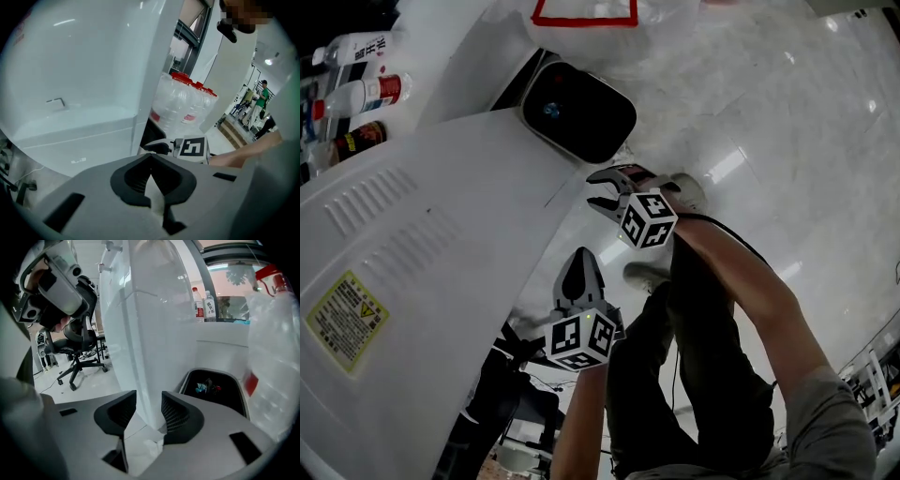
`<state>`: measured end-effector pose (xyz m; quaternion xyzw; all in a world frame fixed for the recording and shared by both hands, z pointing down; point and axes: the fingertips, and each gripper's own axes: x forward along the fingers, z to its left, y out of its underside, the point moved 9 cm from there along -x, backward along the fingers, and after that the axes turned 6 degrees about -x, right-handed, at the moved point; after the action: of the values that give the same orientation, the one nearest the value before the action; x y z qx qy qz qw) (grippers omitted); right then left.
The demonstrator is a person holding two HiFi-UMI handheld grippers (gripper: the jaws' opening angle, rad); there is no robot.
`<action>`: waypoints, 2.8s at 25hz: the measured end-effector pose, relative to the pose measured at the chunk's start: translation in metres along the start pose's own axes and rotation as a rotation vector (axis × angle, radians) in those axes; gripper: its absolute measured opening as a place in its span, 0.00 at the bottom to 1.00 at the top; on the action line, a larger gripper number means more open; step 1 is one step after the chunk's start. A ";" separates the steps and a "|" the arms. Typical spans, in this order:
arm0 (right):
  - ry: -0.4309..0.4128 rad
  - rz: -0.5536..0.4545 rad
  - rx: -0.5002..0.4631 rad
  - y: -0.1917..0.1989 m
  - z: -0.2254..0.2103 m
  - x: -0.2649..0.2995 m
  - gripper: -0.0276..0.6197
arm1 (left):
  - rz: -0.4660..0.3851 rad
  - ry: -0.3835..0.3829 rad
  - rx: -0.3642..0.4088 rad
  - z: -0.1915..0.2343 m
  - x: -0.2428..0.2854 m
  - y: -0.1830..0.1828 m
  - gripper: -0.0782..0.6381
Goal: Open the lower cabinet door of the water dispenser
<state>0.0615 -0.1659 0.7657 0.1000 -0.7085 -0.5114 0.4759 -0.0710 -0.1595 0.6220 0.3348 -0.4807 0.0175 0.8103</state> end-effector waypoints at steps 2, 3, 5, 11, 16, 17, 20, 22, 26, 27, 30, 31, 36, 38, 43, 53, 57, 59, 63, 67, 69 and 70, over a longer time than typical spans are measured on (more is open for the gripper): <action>0.001 0.003 -0.013 -0.002 -0.005 0.011 0.28 | 0.007 0.000 0.001 0.007 0.002 0.005 0.12; -0.001 0.004 -0.022 -0.003 -0.006 0.015 0.28 | 0.010 0.000 0.001 0.010 0.002 0.007 0.12; -0.009 0.006 -0.047 -0.005 -0.007 0.023 0.28 | 0.013 0.000 0.001 0.015 0.002 0.010 0.12; -0.002 0.003 -0.089 -0.006 -0.005 0.029 0.29 | 0.011 -0.003 -0.013 0.024 0.001 0.013 0.12; 0.002 0.010 -0.078 -0.007 -0.005 0.030 0.26 | 0.013 0.002 -0.031 0.027 0.004 0.017 0.12; 0.006 0.012 -0.071 -0.006 -0.004 0.029 0.26 | 0.014 0.005 -0.033 0.026 0.005 0.018 0.12; 0.021 0.024 -0.059 -0.006 -0.003 0.028 0.25 | 0.015 0.010 -0.039 0.026 0.006 0.020 0.12; 0.025 0.031 -0.048 -0.006 -0.002 0.028 0.24 | 0.013 0.010 -0.043 0.026 0.005 0.020 0.12; 0.058 0.042 -0.004 -0.007 0.002 0.028 0.24 | 0.007 0.018 -0.044 0.025 0.001 0.022 0.12; 0.071 0.045 0.009 -0.007 0.003 0.028 0.24 | 0.006 0.019 -0.043 0.025 -0.001 0.022 0.12; 0.105 0.057 0.041 -0.009 0.006 0.029 0.23 | 0.000 0.023 -0.043 0.027 -0.007 0.026 0.12; 0.116 0.063 0.053 -0.009 0.007 0.028 0.23 | -0.001 0.024 -0.044 0.027 -0.010 0.028 0.12; 0.191 0.076 0.128 -0.011 0.015 0.028 0.23 | -0.006 0.028 -0.039 0.031 -0.028 0.039 0.12; 0.222 0.078 0.151 -0.010 0.019 0.028 0.23 | -0.011 0.027 -0.038 0.034 -0.035 0.044 0.12; 0.265 0.085 0.187 -0.004 0.043 0.019 0.22 | -0.020 0.028 -0.037 0.043 -0.051 0.057 0.12; 0.348 0.138 0.310 0.008 0.122 -0.003 0.21 | -0.023 0.070 -0.030 0.039 -0.091 0.091 0.12; 0.359 0.149 0.327 0.011 0.139 -0.007 0.21 | -0.019 0.067 -0.042 0.044 -0.104 0.109 0.12; 0.361 0.153 0.334 0.011 0.145 -0.008 0.21 | -0.020 0.056 -0.051 0.049 -0.109 0.115 0.12; 0.335 0.169 0.338 0.013 0.154 -0.009 0.21 | -0.027 0.034 -0.084 0.054 -0.114 0.120 0.12; 0.328 0.168 0.341 0.013 0.153 -0.007 0.21 | -0.045 0.013 -0.106 0.054 -0.115 0.113 0.12; 0.317 0.166 0.339 0.013 0.153 -0.010 0.21 | -0.056 -0.003 -0.127 0.052 -0.114 0.109 0.12; 0.307 0.165 0.335 0.014 0.152 -0.012 0.21 | -0.063 -0.014 -0.142 0.050 -0.112 0.107 0.12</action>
<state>-0.0459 -0.0565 0.7665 0.1959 -0.7086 -0.3252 0.5948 -0.2070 -0.0719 0.6049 0.2915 -0.4754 -0.0445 0.8289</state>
